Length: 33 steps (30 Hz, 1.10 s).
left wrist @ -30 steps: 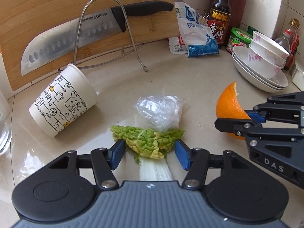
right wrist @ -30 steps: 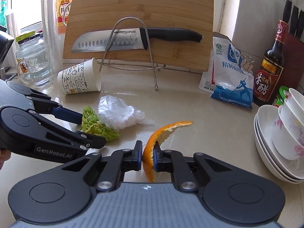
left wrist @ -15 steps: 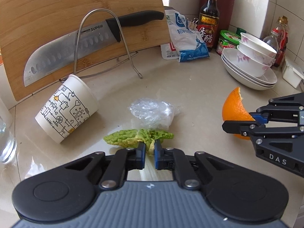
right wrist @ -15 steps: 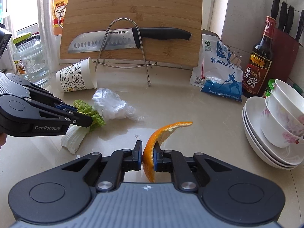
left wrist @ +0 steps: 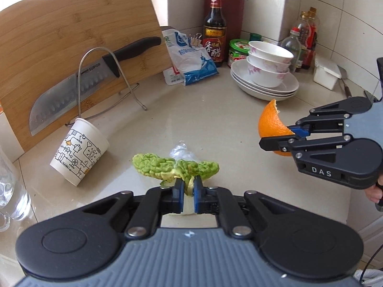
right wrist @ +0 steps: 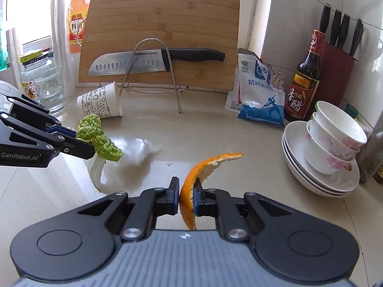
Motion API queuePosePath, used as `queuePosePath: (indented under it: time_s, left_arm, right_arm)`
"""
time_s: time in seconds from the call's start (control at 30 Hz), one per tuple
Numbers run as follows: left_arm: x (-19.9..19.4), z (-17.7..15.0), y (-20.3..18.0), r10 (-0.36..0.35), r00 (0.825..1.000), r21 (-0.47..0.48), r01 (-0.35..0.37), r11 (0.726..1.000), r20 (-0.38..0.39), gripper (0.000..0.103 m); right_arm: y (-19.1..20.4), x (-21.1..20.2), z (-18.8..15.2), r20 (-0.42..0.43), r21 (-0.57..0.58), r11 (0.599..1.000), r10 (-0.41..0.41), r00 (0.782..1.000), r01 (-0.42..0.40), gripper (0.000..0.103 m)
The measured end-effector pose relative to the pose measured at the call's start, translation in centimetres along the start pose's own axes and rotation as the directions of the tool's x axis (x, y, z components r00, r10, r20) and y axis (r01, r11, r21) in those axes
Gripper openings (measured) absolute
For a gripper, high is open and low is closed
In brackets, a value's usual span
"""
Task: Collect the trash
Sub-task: 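Carry the cabbage leaf and orange peel with both tools over the white bucket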
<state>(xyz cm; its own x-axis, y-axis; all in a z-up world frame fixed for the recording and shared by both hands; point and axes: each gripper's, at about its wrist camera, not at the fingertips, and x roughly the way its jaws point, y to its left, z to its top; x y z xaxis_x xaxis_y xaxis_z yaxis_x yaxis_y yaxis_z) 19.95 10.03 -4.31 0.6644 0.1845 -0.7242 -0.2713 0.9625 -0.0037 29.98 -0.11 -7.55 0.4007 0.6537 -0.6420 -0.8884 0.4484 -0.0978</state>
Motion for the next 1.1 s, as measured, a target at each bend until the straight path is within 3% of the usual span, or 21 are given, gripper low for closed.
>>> queuePosePath:
  time_s: [0.37,0.63,0.87,1.1]
  left_arm:
    - [-3.9,-0.3,-3.9,-0.139,0.99,0.142,0.137,0.98,0.0,0.005]
    - [-5.5,0.0,-8.3,-0.261,0.965,0.282,0.257,0.924,-0.024,0.005]
    - [-5.6,0.0,-13.7,-0.375,0.924,0.403,0.373,0.835,-0.078,0.005]
    - [-4.5,0.0,-20.4,-0.496,0.853,0.507,0.505,0.699,-0.165,0.005]
  right_arm:
    - [1.6,-6.5,-2.7,0.017,0.04,0.998,-0.056,0.998,0.055,0.014]
    - [1.5,-11.1,-6.1,0.001,0.105,0.986,-0.129,0.992,0.128,0.014]
    - [0.5,-15.2,-9.8,-0.028,0.196,0.956,-0.218,0.976,0.219,0.014]
    - [-0.9,-19.6,-14.2,-0.09,0.299,0.887,-0.341,0.936,0.352,0.014]
